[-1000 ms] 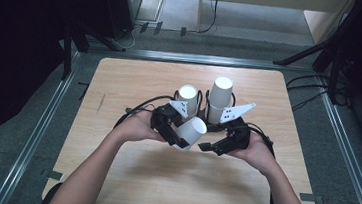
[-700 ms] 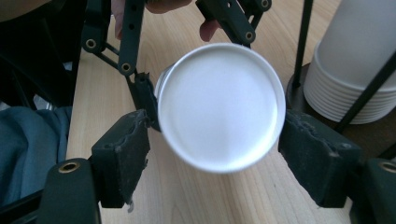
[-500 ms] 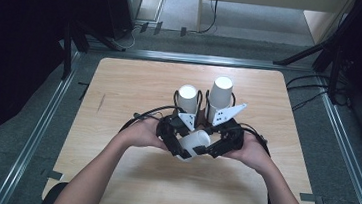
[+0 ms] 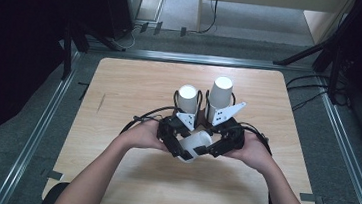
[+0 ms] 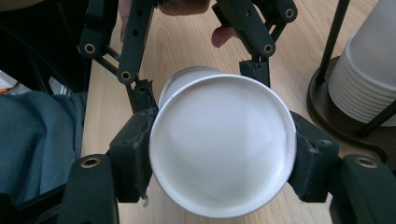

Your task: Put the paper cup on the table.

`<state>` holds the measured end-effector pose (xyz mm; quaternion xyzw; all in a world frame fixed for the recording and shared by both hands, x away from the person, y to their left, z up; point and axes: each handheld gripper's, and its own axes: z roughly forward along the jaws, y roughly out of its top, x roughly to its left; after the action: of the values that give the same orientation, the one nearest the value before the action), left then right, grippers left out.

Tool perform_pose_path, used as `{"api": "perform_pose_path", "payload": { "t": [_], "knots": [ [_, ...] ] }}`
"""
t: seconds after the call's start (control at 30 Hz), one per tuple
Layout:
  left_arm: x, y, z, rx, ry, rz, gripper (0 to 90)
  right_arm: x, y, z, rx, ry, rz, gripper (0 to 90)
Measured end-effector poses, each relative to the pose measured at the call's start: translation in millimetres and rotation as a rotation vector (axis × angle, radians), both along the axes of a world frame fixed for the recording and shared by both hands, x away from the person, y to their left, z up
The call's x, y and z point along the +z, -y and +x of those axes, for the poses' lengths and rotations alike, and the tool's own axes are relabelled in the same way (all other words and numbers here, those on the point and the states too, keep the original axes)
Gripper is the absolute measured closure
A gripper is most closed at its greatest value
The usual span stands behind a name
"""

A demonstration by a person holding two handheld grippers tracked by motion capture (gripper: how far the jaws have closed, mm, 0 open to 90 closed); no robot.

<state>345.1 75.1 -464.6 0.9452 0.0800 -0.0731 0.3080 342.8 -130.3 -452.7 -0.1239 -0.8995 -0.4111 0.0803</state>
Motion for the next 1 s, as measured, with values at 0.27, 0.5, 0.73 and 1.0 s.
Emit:
{"api": "perform_pose_path", "payload": {
  "t": [0.27,0.5,0.73,1.0],
  "knots": [
    [2.9,-5.1,2.2,0.061,-0.011,-0.059,12.8,2.9,8.4,4.2,-0.039,0.015,0.019,33.9],
    [2.7,-11.6,5.3,0.119,-0.015,-0.088,10.8,5.0,16.0,6.9,-0.065,0.016,0.044,33.8],
    [3.7,-16.9,8.2,0.165,-0.015,-0.116,1.8,6.8,21.1,8.6,-0.082,0.012,0.07,33.7],
    [0.8,-18.0,6.9,0.197,-0.031,-0.172,2.0,11.0,26.1,8.8,-0.097,0.012,0.111,33.7]
  ]
}}
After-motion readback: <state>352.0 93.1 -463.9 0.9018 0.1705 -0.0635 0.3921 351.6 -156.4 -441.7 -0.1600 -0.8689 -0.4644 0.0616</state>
